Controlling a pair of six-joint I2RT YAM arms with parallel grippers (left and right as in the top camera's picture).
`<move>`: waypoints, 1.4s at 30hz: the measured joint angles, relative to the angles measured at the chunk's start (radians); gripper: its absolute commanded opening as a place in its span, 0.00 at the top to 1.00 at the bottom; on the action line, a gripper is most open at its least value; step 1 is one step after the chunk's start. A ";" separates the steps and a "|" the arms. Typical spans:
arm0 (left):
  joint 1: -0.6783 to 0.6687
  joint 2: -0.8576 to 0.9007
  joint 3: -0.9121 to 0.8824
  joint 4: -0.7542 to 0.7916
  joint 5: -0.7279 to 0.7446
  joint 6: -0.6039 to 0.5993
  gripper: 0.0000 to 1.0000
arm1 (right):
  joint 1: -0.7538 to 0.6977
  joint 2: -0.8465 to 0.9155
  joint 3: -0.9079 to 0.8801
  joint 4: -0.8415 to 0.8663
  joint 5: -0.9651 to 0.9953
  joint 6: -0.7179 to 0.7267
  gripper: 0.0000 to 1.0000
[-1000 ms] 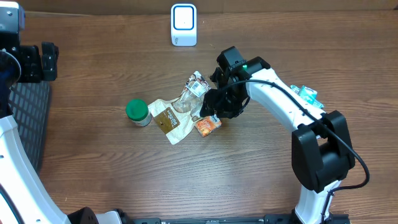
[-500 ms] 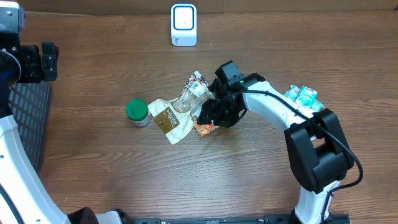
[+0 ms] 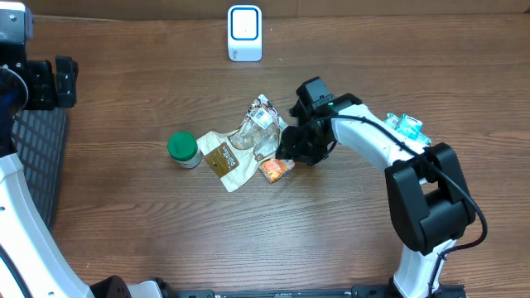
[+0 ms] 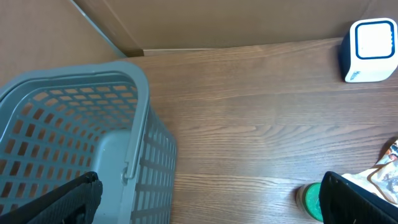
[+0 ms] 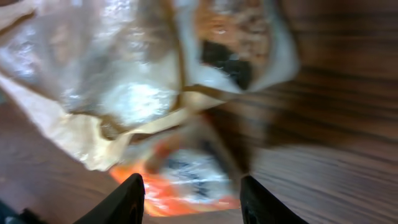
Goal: Scan the item barcode
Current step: 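Move the right gripper left over the clear snack bag, then grasp the clear snack bag with the right gripper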
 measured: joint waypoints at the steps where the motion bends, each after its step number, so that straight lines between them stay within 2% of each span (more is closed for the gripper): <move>1: 0.000 0.000 0.000 0.000 0.000 0.000 0.00 | -0.004 0.000 0.011 -0.023 0.024 -0.004 0.53; 4: 0.000 0.000 0.000 0.000 0.000 0.000 0.01 | -0.004 0.000 0.053 -0.056 0.071 -0.012 0.54; 5: 0.000 0.000 0.000 0.000 0.000 0.000 0.00 | -0.004 0.000 0.074 -0.058 0.083 -0.015 0.57; 6: 0.000 0.000 0.000 0.000 0.000 0.000 0.00 | -0.004 0.000 0.092 -0.053 0.089 -0.018 0.67; 11: 0.000 0.000 0.000 0.000 0.000 0.000 0.00 | 0.009 0.001 0.111 -0.016 0.095 -0.029 0.82; 23: 0.000 0.000 0.000 0.000 0.000 0.000 0.00 | 0.140 0.011 0.111 0.084 0.164 -0.092 0.83; 30: 0.000 0.000 0.000 0.000 0.000 0.000 0.00 | 0.146 0.012 0.111 0.092 0.205 -0.124 0.83; 42: 0.000 0.000 0.000 0.000 0.000 0.000 0.01 | 0.146 0.072 0.111 0.106 0.223 -0.141 0.92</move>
